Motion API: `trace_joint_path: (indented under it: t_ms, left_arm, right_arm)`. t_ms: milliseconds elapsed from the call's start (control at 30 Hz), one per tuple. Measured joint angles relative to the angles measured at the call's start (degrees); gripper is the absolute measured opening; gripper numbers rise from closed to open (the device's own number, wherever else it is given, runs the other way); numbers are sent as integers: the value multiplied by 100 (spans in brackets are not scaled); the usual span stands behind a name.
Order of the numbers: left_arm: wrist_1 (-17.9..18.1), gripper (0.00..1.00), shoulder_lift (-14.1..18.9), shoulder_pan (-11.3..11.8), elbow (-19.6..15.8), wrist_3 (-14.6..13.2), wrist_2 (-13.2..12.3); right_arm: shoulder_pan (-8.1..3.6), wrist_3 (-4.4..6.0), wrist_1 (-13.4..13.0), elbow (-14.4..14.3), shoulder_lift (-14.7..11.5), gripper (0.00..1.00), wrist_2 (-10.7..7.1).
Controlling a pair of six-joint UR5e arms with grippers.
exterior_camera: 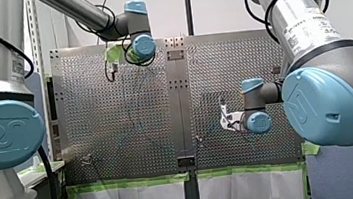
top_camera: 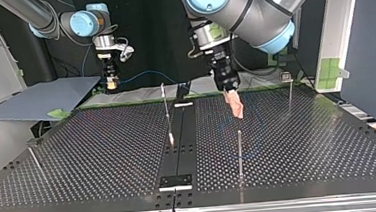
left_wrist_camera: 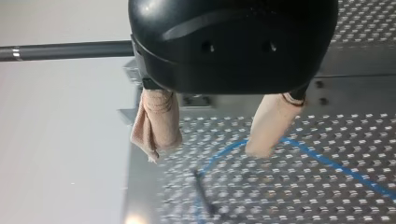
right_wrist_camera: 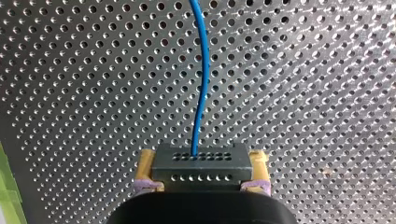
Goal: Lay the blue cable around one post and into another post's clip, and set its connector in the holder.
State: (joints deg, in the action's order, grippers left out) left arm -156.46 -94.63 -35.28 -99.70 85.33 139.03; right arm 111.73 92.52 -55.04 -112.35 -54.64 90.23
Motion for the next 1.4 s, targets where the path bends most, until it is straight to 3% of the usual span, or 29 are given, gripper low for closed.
trace_joint_path:
  t_ms: [200,433,733,1167,1400]
  left_arm:
    - [-329,100,331,9,331,-143,-86]
    - [-688,100,691,33,691,-271,-407]
    - [-1136,100,1088,91,1138,-81,-851]
    - [-1750,100,620,321,1745,343,-1462]
    - [-2128,100,467,439,1847,345,-1382]
  right_arm:
    - [-29,20,-5,-1,7,0,-4]
    - [-55,37,0,-2,20,0,-4]
    - [-74,32,9,-2,31,0,-3]
    - [-115,31,22,-2,50,0,-4]
    - [-120,36,13,-1,60,0,-4]
